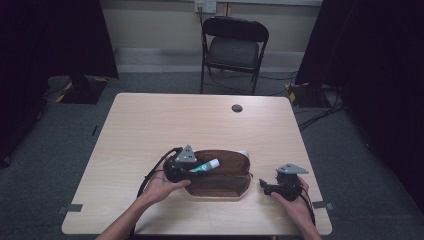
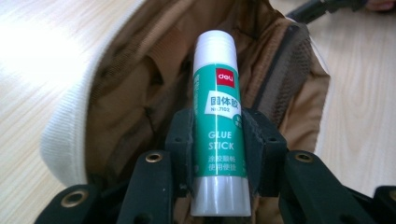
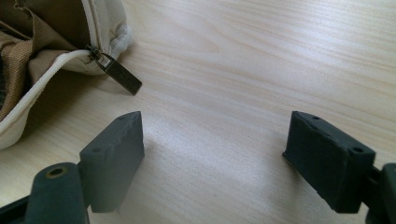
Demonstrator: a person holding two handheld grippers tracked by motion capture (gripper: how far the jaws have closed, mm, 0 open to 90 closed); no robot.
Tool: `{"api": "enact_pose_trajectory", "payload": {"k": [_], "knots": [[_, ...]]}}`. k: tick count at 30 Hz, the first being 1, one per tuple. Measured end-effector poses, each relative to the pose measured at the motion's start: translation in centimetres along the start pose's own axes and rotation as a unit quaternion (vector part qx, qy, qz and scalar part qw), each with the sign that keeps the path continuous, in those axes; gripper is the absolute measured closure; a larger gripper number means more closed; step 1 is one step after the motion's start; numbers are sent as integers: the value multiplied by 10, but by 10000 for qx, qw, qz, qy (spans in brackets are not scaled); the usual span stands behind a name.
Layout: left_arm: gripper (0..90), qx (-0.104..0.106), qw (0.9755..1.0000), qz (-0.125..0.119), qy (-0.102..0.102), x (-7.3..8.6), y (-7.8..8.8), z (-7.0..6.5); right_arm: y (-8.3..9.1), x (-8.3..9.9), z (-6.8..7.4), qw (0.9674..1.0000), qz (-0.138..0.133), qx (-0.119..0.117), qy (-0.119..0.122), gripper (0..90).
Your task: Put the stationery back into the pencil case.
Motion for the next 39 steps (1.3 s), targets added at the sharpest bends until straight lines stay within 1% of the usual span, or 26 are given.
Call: {"api": "enact_pose_trajectory", "payload": {"k": [1,2,3,4,5,6,8,9,11,12,13,15,16,21,22,23,26,28,30,31,36,38,39], "knots": [[659,-39,10000,53,-33,0,0,2,0,0,0,10000,1,-1,4,182],[659,-14,10000,-23,41,0,-1,2,0,0,0,10000,1,1,4,183],[659,-35,10000,59,13,0,-1,3,0,0,0,10000,2,1,3,182],[659,11,10000,12,44,1,-3,2,0,0,0,10000,0,0,1,182],[659,11,10000,26,37,1,-4,2,0,0,0,10000,0,1,2,182],[659,-23,9999,98,10,1,-4,3,0,0,0,10000,-1,4,-3,182],[658,-9,10000,26,57,0,-7,3,0,0,0,10000,0,1,0,183],[657,-42,9999,80,44,1,-7,3,0,0,0,10000,1,-1,3,183],[645,-82,9999,8,78,0,-7,3,0,0,0,10000,2,-2,3,183],[627,-41,9998,-109,140,-1,-7,4,0,0,0,10000,1,-1,1,182],[630,-67,9998,-108,134,-2,-5,4,0,0,0,10000,0,0,2,183],[636,-52,9999,-121,111,-2,-3,4,0,0,0,10000,-3,4,6,182],[638,-87,9999,-63,89,-2,-1,5,0,0,0,10000,-3,2,6,183],[678,-50,9994,-250,245,-2,7,9,0,0,0,10000,-2,3,5,182],[693,-67,9995,-205,244,-2,9,9,0,0,0,10000,-1,2,8,183],[712,-28,9994,-244,254,-1,10,10,0,0,0,10000,0,-1,2,182],[754,0,9993,-260,260,0,17,11,0,0,0,10000,-3,3,7,182],[766,24,9988,-377,325,0,23,13,0,0,0,10000,0,-1,3,182],[777,51,9984,-430,354,0,31,16,0,0,0,10000,0,-1,3,183],[783,83,9980,-478,409,0,35,16,0,0,0,10000,-2,2,5,182],[788,74,9963,-667,533,8,56,21,0,0,0,10000,-2,3,6,183],[783,5,9960,-665,597,13,63,25,0,0,0,10000,-6,8,6,183],[775,-9,9953,-696,672,17,66,26,0,0,0,10000,0,0,1,183]]}}
Point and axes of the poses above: each handheld gripper's, and its own axes: y roughly backward along the jaws, x roughly out of its underside, z roughly to its left, the point moved 5 cm from there along -y, roughly forward along the jaws, and after that the axes turned 3 degrees about -x, right-handed, at the moved point
